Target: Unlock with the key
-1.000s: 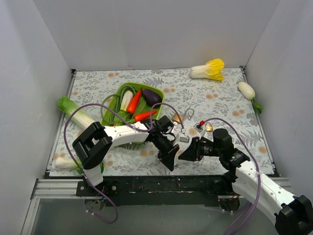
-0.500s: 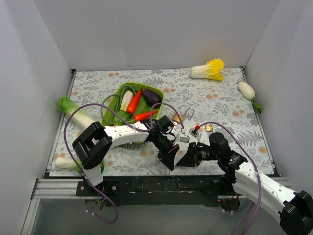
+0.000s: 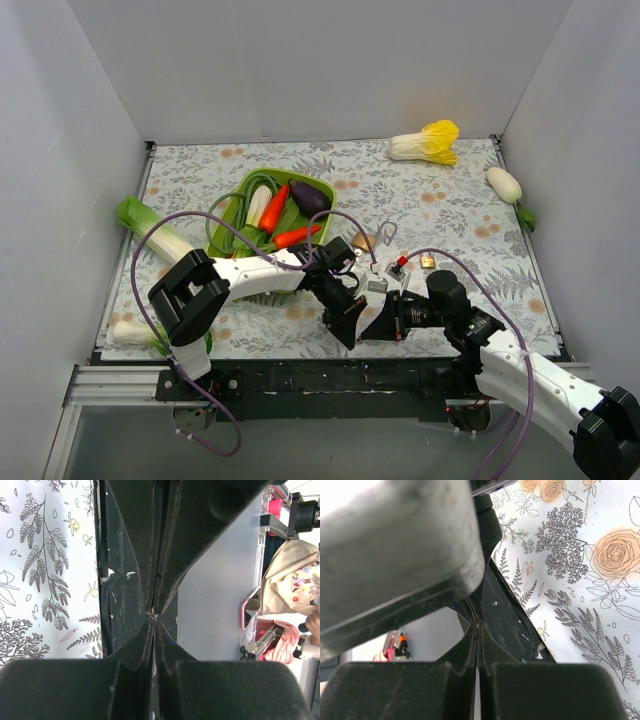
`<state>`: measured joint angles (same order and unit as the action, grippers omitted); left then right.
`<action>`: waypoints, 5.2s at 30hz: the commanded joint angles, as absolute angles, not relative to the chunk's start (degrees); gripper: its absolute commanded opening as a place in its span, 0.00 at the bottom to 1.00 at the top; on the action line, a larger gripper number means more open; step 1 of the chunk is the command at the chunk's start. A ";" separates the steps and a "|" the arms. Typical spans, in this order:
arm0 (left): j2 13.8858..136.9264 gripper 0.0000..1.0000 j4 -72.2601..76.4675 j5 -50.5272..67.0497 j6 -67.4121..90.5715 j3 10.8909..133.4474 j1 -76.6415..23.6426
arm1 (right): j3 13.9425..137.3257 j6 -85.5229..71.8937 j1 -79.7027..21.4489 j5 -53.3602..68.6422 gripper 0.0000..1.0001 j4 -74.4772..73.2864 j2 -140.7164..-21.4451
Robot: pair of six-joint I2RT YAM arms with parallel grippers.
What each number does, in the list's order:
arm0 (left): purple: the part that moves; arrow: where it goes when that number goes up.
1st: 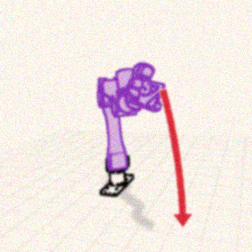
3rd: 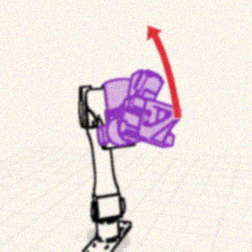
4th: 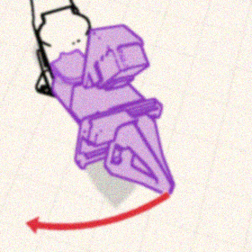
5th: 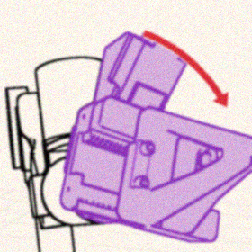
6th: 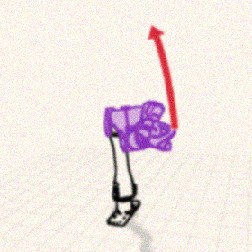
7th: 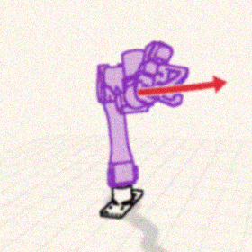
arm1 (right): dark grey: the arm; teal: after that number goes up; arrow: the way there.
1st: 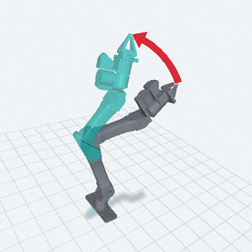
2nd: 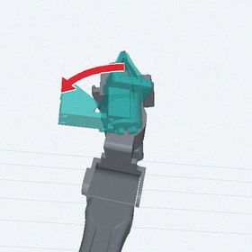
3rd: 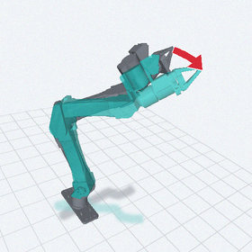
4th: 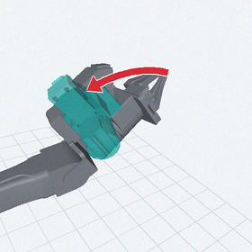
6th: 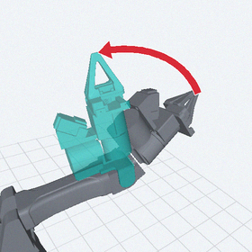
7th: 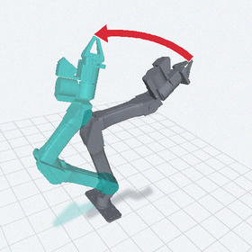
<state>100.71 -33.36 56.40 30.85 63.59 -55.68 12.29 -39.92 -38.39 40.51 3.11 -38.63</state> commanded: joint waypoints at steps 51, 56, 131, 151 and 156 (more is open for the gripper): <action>71.90 0.51 38.23 20.66 91.32 36.56 -54.84 | 11.69 -51.94 -38.85 10.81 0.01 20.75 -12.92; 71.81 0.44 37.97 20.39 91.32 36.30 -54.93 | 12.04 -51.24 -38.85 10.63 0.01 19.34 -12.57; 69.26 0.00 26.04 36.29 74.55 36.99 -55.46 | 18.89 -42.37 -38.93 18.88 0.35 3.88 -12.21; 68.64 0.00 16.17 38.06 66.97 40.43 -55.37 | 19.43 -37.97 -38.76 34.45 0.36 0.88 -19.86; 68.73 0.00 16.43 38.32 66.71 40.69 -55.37 | 18.11 -38.85 -38.85 35.68 0.34 2.20 -19.86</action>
<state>69.67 16.58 37.26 67.96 38.41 -55.24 18.37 -39.05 -38.76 33.52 -0.36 -20.16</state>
